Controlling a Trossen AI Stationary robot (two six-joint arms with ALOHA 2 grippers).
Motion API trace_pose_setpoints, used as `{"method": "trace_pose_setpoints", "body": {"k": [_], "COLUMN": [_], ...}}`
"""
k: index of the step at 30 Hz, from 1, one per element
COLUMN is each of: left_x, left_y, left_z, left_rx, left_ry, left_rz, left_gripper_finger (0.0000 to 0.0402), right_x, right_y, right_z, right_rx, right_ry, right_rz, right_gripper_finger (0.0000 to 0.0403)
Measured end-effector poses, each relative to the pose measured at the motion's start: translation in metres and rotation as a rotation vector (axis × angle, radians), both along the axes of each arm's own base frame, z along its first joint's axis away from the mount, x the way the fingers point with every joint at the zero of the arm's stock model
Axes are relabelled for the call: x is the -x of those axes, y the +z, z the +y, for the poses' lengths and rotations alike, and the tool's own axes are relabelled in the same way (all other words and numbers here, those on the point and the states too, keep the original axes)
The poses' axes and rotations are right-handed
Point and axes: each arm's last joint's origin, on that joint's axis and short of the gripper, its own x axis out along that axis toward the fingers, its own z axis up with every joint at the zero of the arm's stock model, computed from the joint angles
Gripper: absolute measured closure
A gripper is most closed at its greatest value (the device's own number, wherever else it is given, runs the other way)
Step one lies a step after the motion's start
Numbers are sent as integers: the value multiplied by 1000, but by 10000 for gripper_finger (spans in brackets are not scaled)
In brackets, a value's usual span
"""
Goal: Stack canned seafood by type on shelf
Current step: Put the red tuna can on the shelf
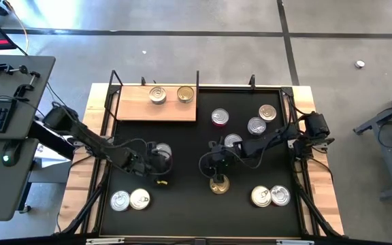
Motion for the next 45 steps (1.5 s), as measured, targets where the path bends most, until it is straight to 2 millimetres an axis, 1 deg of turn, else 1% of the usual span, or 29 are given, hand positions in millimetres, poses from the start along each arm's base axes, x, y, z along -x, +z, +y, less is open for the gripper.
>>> {"method": "trace_pose_setpoints", "body": {"k": [3, 6, 9, 13, 14, 16, 22, 25, 31, 34, 37, 39, 41, 45], "left_x": [-1, -1, -1, 2, 3, 1, -3, -3, 4, 10, 10, 9, 8, 9], "left_y": [-12, -20, -24, -24, -22, -18, 8, 23, 32, 36, 41, 43, 43, 41], "left_z": [-5, -9, -11, -10, -10, -11, -15, -14, -8, 2, 16, 26, 38, 70], "left_rx": [-98, -188, -263, -314, -321, -323, -306, -342, -468, -520, -579, -601, -601, -573], "left_ry": [11, 24, 23, 21, 21, 19, 45, 87, 154, 242, 345, 398, 450, 540], "left_rz": [11, 27, 60, 129, 141, 167, 271, 297, 315, 324, 273, 280, 306, 371], "left_gripper_finger": [245, 267, 307, 368, 382, 394, 400, 401, 401, 401, 401, 401, 401, 401], "right_x": [0, 0, 0, -1, 0, -1, 0, 0, 0, 0, 0, 0, 0, 0], "right_y": [0, 1, 1, 1, 1, 1, 1, 0, 0, 0, 0, 0, 0, 0], "right_z": [0, 0, 0, 0, 0, 0, 0, 0, 0, 0, 0, 0, 0, 0], "right_rx": [-1, -1, -1, -2, -3, -3, -3, -2, -1, -1, 0, 0, 3, 5], "right_ry": [-1, -1, -1, -2, -2, -2, -2, -1, -1, -1, 0, 0, 3, 4], "right_rz": [-6, -7, -7, -7, -7, -7, -7, -7, -7, -7, -7, -7, -7, -7], "right_gripper_finger": [396, 396, 396, 396, 396, 396, 396, 396, 396, 396, 396, 396, 396, 396]}}
